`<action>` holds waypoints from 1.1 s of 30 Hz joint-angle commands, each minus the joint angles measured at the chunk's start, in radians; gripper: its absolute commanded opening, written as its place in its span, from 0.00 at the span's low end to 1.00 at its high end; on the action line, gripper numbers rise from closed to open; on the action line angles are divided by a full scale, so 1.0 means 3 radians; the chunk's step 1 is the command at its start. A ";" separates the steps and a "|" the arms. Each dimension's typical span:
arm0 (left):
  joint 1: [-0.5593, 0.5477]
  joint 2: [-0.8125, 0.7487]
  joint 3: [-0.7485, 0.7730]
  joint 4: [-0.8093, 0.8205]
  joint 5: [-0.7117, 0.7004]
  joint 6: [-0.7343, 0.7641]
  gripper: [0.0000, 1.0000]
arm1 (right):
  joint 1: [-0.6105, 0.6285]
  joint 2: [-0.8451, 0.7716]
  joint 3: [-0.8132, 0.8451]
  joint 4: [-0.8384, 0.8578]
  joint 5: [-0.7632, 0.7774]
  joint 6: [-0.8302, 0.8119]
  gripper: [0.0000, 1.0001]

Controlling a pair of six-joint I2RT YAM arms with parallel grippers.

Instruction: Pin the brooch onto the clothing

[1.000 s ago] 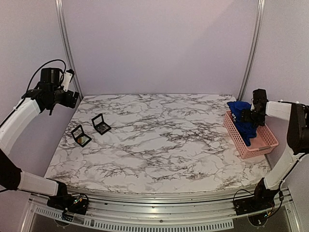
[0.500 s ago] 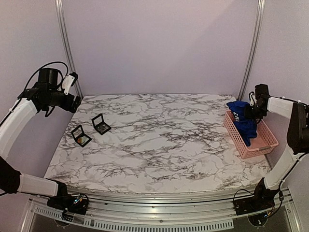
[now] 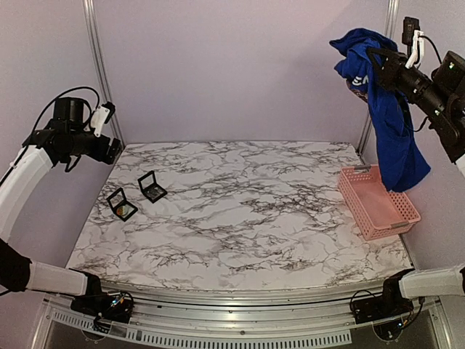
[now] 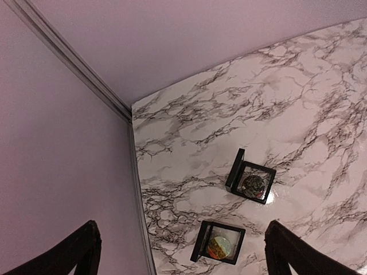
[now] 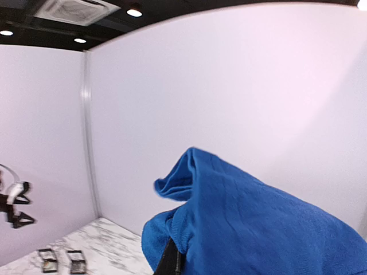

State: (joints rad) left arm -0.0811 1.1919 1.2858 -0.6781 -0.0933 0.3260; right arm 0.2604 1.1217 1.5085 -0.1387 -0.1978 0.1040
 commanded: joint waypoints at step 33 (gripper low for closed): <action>-0.0448 0.0347 -0.0043 -0.0313 0.1312 0.0306 0.83 | 0.0135 0.2844 0.0320 -0.1317 0.0346 0.0824 0.88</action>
State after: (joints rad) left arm -0.1574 1.2640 1.2877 -0.7315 0.2592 0.3813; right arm 0.1913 2.0964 1.7000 -0.4915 -0.1253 0.4263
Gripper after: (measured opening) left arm 0.841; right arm 0.892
